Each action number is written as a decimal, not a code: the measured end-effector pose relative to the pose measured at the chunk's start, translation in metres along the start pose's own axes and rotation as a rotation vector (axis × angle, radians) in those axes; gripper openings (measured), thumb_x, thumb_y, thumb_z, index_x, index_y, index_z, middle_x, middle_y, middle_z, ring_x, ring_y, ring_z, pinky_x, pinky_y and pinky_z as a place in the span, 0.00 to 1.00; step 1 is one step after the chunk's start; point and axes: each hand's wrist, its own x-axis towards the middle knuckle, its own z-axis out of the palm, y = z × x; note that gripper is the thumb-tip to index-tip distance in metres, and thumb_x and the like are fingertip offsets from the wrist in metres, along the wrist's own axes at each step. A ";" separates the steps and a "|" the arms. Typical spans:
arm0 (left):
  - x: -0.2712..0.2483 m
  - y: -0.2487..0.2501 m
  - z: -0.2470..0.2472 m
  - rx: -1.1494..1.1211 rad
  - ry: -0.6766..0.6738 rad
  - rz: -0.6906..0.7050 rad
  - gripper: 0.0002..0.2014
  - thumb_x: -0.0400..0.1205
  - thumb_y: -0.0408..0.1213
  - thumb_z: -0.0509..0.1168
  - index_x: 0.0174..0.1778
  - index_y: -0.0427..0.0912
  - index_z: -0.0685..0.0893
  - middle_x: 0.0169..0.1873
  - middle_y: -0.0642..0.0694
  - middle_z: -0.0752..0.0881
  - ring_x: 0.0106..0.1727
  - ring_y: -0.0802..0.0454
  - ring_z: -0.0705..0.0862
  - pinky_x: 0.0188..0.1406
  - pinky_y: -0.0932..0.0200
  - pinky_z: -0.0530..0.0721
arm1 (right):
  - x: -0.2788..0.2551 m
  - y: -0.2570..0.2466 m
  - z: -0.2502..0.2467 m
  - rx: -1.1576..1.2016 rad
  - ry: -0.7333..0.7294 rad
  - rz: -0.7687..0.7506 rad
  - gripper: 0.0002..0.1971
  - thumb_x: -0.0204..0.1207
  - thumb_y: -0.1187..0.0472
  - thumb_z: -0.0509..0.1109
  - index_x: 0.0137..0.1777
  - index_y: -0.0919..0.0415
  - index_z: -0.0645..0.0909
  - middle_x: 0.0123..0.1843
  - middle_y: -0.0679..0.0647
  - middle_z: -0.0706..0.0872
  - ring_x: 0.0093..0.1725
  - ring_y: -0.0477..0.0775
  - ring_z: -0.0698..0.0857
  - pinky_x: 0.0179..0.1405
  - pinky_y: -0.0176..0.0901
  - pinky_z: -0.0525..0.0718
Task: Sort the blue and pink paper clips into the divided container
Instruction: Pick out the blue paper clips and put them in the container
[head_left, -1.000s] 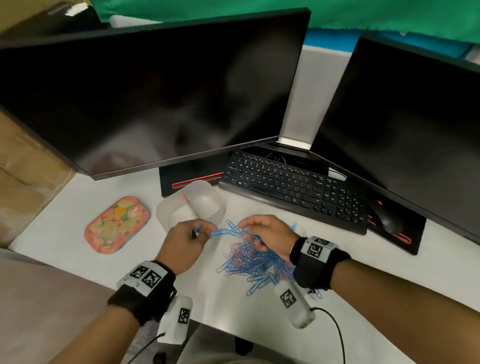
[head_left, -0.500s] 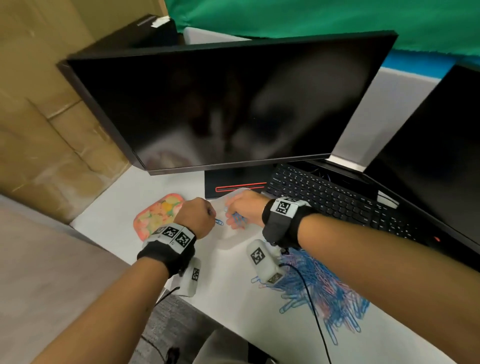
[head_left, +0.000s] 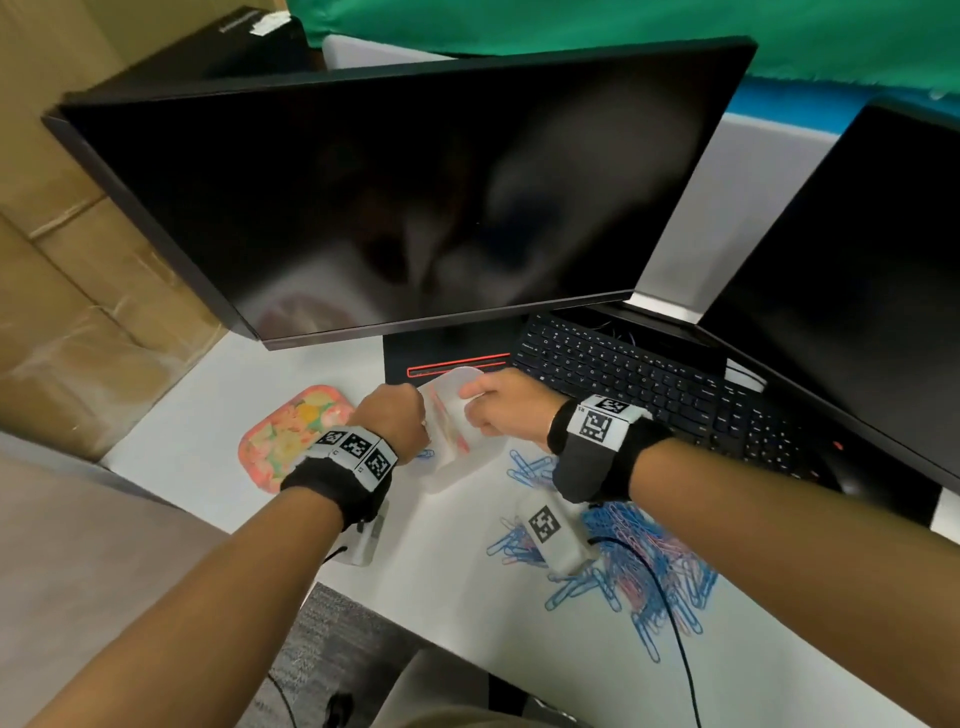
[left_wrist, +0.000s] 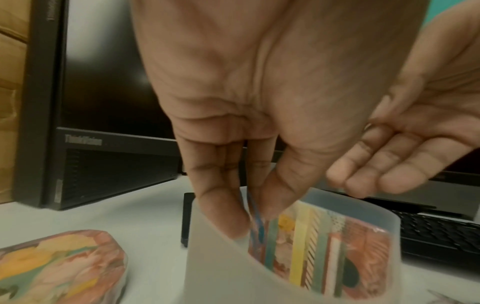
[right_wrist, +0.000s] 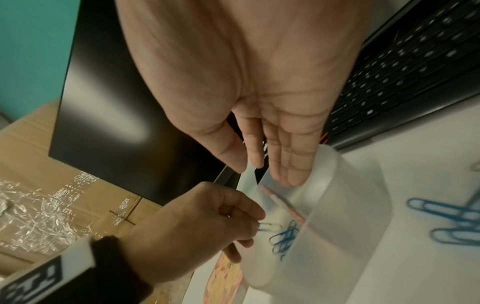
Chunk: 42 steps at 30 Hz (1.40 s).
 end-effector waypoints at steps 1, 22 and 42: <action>-0.001 0.002 0.000 0.014 0.010 0.021 0.15 0.77 0.36 0.66 0.59 0.40 0.85 0.56 0.41 0.86 0.55 0.43 0.84 0.52 0.56 0.83 | -0.005 0.009 -0.004 0.024 -0.003 0.000 0.17 0.73 0.68 0.67 0.61 0.58 0.84 0.50 0.59 0.85 0.48 0.54 0.84 0.60 0.54 0.84; -0.082 0.092 0.139 -0.008 -0.271 0.581 0.06 0.76 0.46 0.65 0.43 0.48 0.78 0.41 0.50 0.84 0.45 0.47 0.82 0.44 0.59 0.79 | -0.165 0.215 0.001 -0.447 0.171 0.082 0.04 0.74 0.54 0.65 0.40 0.51 0.79 0.38 0.47 0.86 0.39 0.52 0.85 0.40 0.43 0.83; -0.084 0.090 0.161 -0.030 -0.188 0.601 0.07 0.73 0.32 0.58 0.43 0.49 0.75 0.43 0.50 0.81 0.41 0.48 0.80 0.42 0.57 0.79 | -0.175 0.210 0.032 -0.527 0.173 0.048 0.08 0.75 0.71 0.59 0.48 0.58 0.74 0.47 0.60 0.83 0.44 0.60 0.79 0.41 0.43 0.74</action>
